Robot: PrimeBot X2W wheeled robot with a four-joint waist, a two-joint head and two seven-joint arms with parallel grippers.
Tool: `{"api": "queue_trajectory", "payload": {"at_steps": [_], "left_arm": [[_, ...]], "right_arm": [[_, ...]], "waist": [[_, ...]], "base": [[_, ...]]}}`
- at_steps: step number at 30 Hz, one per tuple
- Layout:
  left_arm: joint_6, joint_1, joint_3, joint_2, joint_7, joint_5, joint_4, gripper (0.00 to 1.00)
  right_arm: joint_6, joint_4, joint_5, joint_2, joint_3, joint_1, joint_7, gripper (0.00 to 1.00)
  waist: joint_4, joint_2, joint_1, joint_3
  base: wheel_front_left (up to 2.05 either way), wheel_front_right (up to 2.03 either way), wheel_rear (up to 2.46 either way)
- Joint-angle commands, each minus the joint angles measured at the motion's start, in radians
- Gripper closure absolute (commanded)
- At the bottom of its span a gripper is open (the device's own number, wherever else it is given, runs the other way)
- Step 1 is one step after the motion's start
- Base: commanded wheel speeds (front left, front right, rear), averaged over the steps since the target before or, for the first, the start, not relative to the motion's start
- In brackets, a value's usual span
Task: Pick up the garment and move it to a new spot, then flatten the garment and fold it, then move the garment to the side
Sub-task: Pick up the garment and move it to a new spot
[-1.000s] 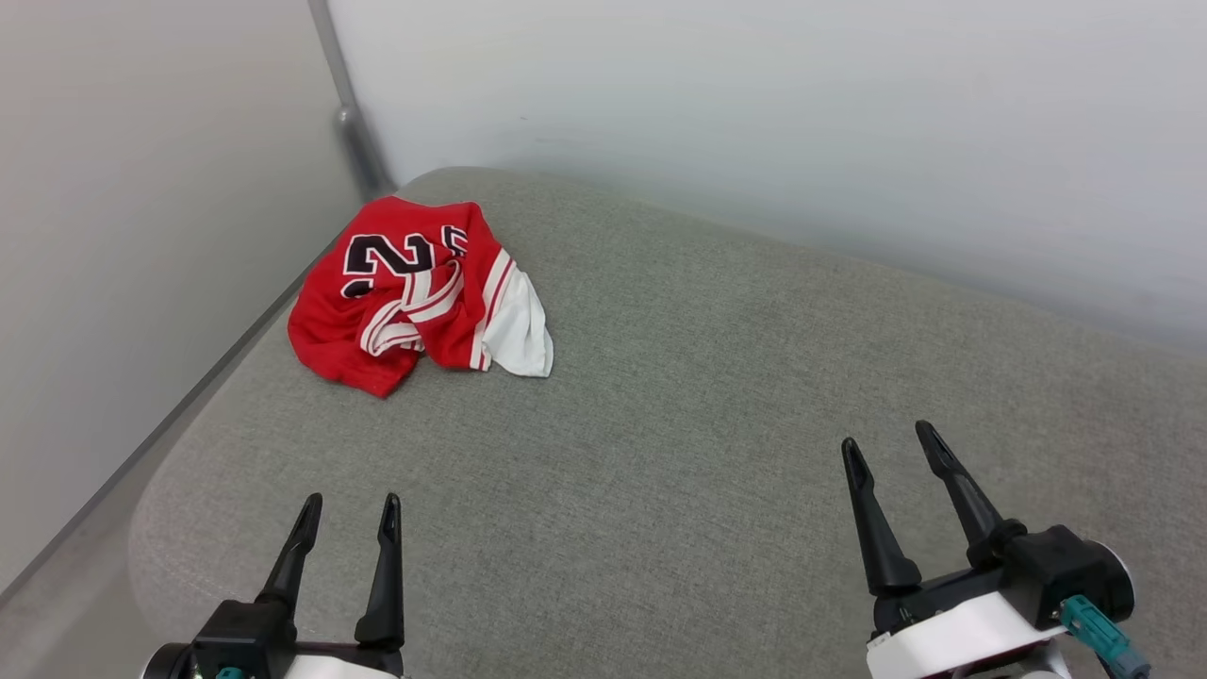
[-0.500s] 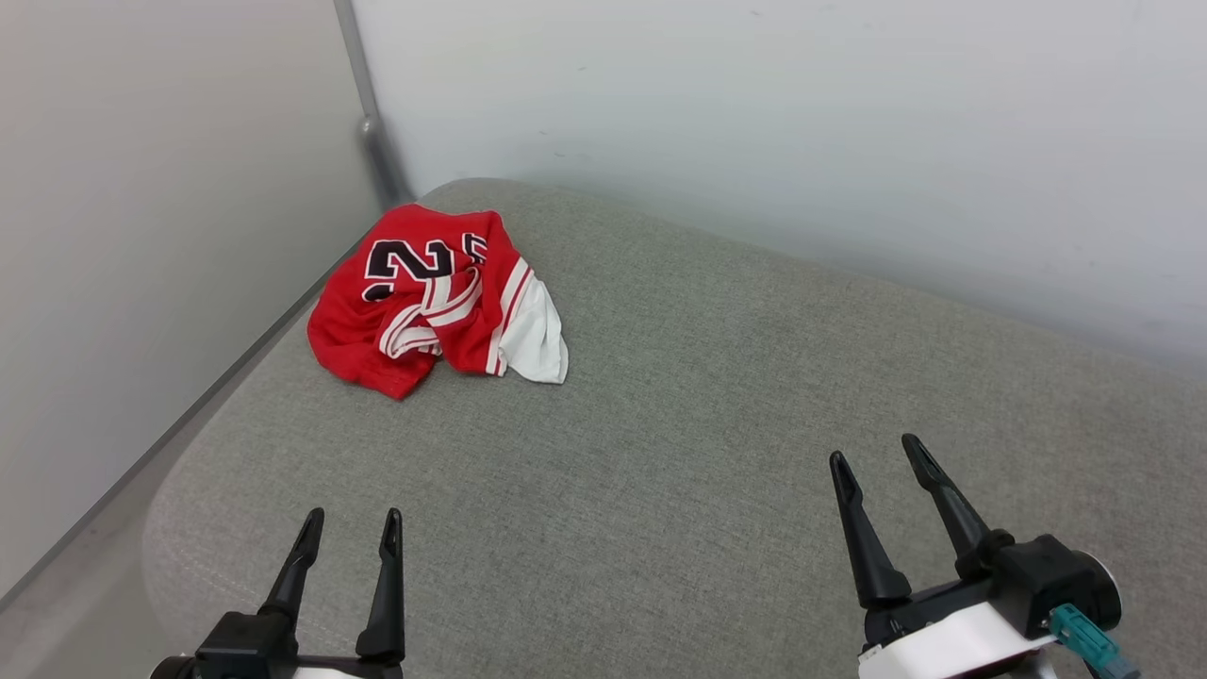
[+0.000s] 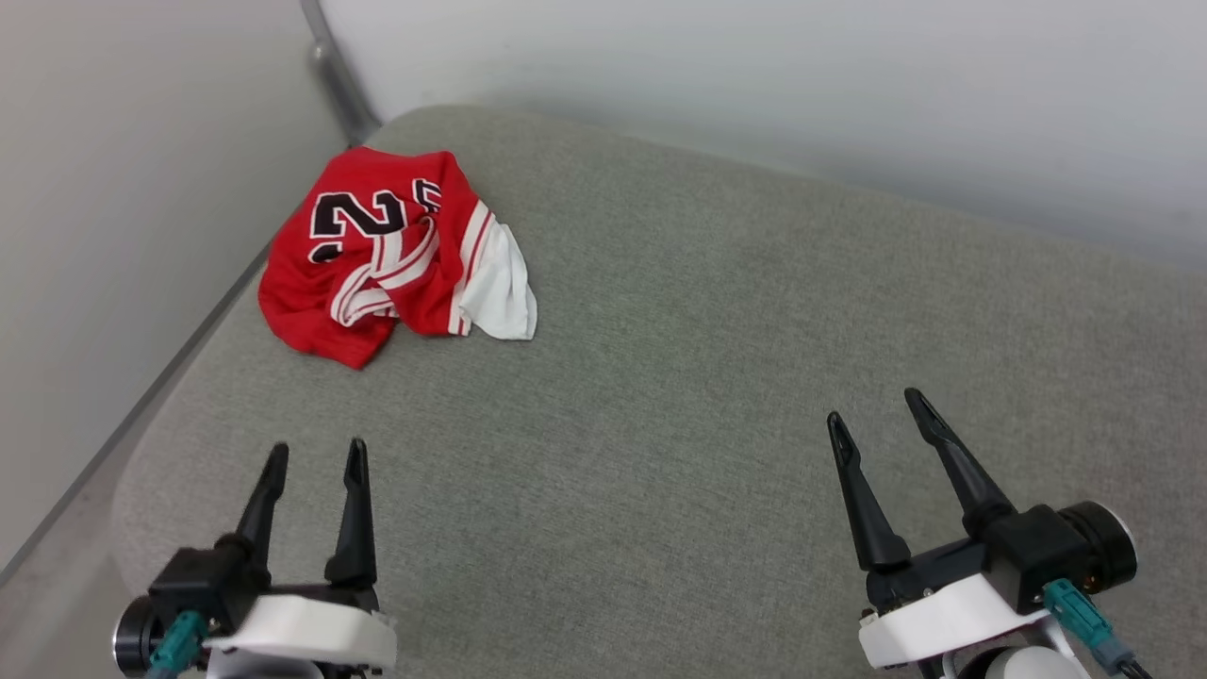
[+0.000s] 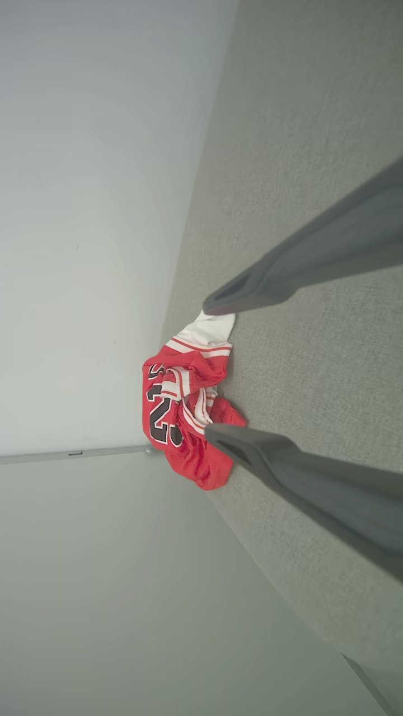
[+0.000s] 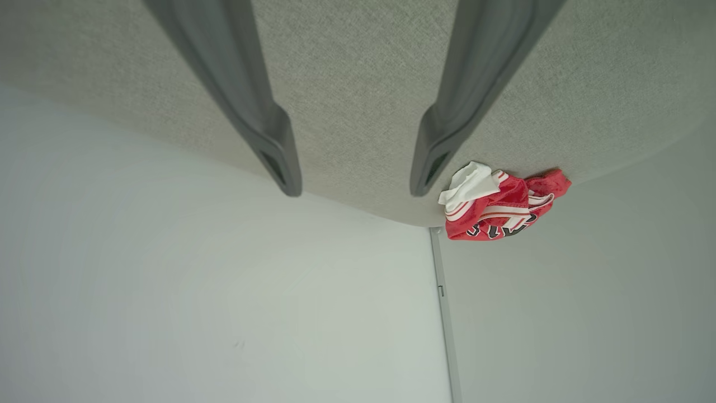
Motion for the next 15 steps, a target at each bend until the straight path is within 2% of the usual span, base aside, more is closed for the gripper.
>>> {"api": "queue_trajectory", "payload": {"at_steps": [1, 4, 7, 9, 15], "left_arm": [[-0.008, -0.07, 0.018, 0.011, -0.003, -0.004, 0.029, 0.0], [-0.011, -0.139, 0.026, 0.044, -0.003, -0.02, 0.083, 0.0], [-0.015, -0.272, 0.011, 0.129, 0.004, -0.048, 0.184, 0.0], [-0.015, -0.367, -0.025, 0.193, 0.046, -0.084, 0.237, 0.0], [-0.016, -0.621, -0.132, 0.429, 0.302, -0.259, 0.359, 0.0]], "right_arm": [[0.0, -0.017, -0.027, 0.0, -0.003, -0.026, -0.002, 0.0], [0.0, -0.032, -0.055, 0.0, -0.008, -0.041, -0.002, 0.0], [0.0, -0.058, -0.091, 0.0, -0.016, -0.061, -0.002, 0.0], [0.0, -0.074, -0.108, -0.005, -0.023, -0.076, -0.002, 0.0], [0.0, -0.117, -0.128, -0.017, -0.034, -0.112, -0.002, 0.0]], "waist": [[-0.048, 0.0, 0.0, 0.096], [-0.064, 0.0, 0.0, 0.141], [-0.089, 0.0, 0.0, 0.209], [-0.106, 0.0, 0.0, 0.248], [-0.159, 0.0, 0.0, 0.361]], "base": [[0.0, 0.0, 0.0], [0.0, 0.0, 0.0], [0.0, 0.0, 0.0], [0.0, 0.0, 0.0], [0.0, 0.0, 0.0]]}}
